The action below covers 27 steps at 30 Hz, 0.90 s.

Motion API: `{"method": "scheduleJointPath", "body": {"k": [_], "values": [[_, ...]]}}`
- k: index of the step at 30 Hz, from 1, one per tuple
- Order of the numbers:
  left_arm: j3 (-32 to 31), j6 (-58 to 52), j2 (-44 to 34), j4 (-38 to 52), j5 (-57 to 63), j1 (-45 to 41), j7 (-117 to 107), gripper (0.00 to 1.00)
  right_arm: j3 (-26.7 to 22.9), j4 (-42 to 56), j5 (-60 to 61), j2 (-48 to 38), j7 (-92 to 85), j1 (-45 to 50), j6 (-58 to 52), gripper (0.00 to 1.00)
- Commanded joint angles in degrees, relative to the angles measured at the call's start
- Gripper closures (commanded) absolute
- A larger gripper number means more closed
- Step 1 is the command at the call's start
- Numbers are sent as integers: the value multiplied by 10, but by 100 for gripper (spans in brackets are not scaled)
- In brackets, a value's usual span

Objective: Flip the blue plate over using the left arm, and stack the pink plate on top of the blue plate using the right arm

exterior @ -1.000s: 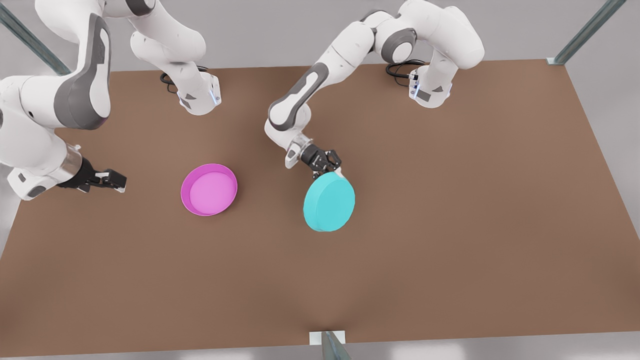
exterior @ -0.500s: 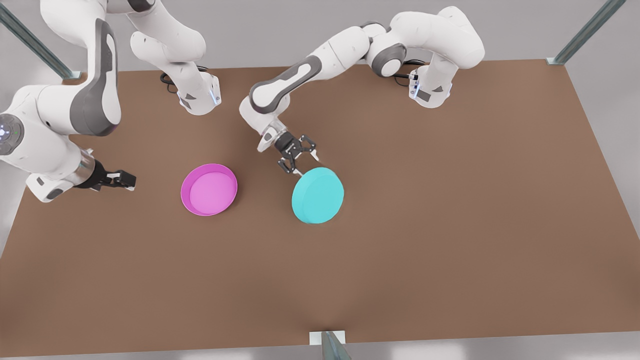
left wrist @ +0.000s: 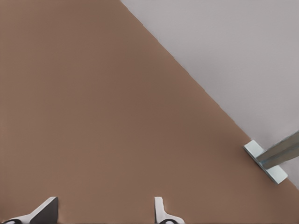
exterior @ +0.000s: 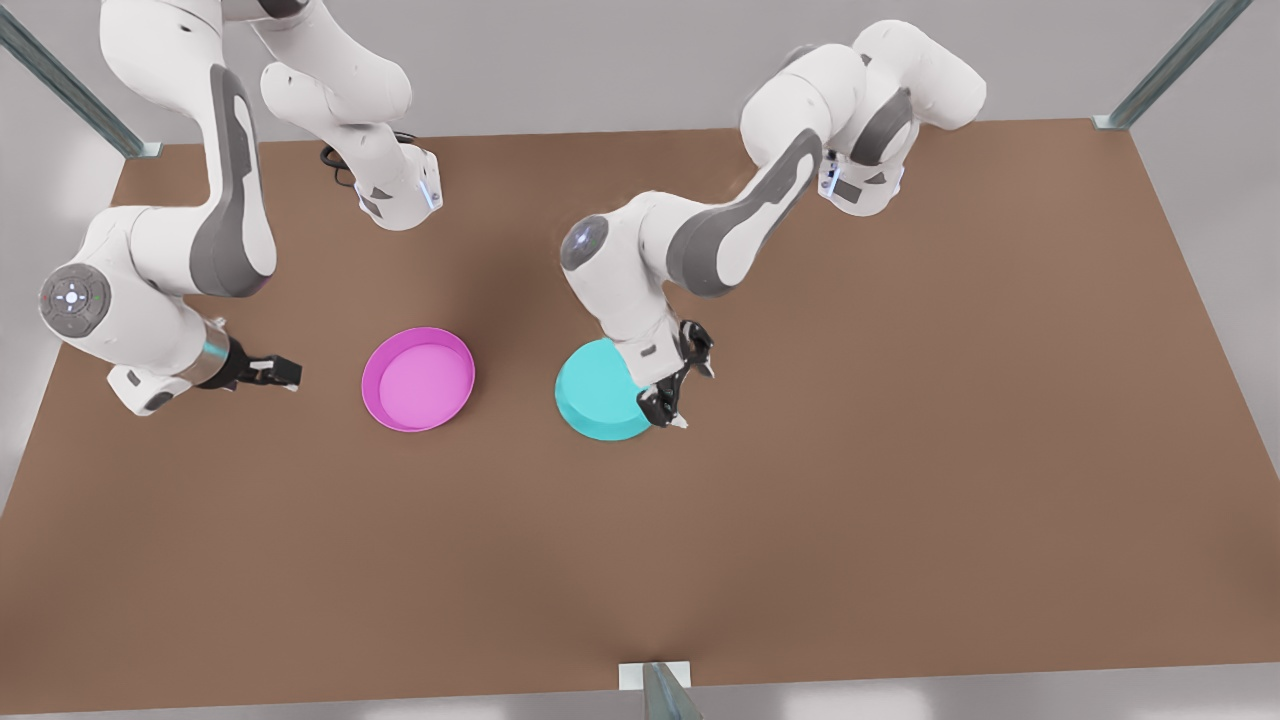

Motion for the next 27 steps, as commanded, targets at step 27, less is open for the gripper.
{"method": "scheduleJointPath", "body": {"k": [27], "values": [[-17,-4,-354,-350,-173,356,843,0,-43,-206,240,116,-272,7,287,0]]}}
